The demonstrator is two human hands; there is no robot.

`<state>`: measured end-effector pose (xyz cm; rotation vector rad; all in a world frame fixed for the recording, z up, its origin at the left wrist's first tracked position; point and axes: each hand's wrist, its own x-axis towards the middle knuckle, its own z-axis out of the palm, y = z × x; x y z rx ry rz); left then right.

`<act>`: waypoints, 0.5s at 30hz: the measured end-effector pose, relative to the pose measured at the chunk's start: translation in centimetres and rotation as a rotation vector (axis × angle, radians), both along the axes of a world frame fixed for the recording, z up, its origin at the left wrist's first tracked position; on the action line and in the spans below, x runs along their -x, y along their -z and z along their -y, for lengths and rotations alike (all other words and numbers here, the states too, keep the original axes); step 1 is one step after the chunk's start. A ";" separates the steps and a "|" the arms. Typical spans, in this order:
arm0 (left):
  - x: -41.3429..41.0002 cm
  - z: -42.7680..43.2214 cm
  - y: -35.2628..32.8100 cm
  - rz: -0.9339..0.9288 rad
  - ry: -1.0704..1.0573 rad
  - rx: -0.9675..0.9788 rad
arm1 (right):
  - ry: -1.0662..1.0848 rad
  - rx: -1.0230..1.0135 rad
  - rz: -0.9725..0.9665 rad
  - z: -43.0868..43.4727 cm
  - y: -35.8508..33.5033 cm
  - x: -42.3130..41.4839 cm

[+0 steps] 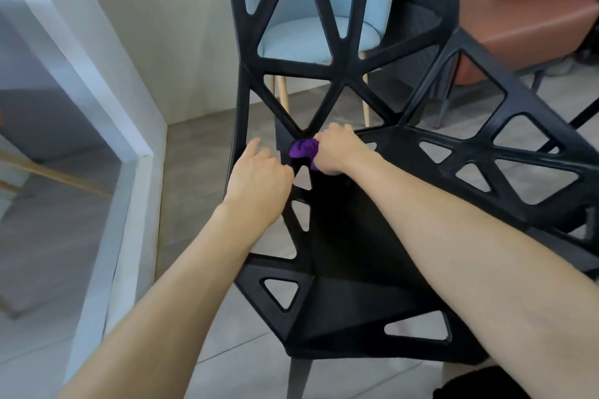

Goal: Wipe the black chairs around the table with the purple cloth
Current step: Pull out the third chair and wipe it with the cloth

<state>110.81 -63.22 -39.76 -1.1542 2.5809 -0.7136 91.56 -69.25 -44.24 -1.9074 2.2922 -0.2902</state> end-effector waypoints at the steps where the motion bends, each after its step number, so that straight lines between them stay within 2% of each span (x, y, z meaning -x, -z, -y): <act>1: 0.0 0.2 0.1 -0.019 0.017 0.004 | 0.010 0.065 0.042 0.4 -0.2 -0.1; 3: -0.2 0.7 0.5 -0.061 0.041 0.024 | 0.000 0.148 0.078 0.7 0.5 -1.4; 7: 0.2 0.9 1.2 -0.088 0.001 0.014 | -0.055 0.098 0.013 -0.9 2.6 -1.5; 12: 0.9 1.3 1.1 -0.074 -0.043 0.023 | -0.180 0.138 -0.021 -9.6 4.6 3.6; 13: 0.9 1.3 1.0 -0.072 -0.047 0.018 | -0.156 0.117 -0.041 -10.4 4.8 6.1; 15: 0.9 1.2 1.0 -0.062 -0.050 0.022 | 0.035 0.060 -0.107 -9.3 3.9 10.4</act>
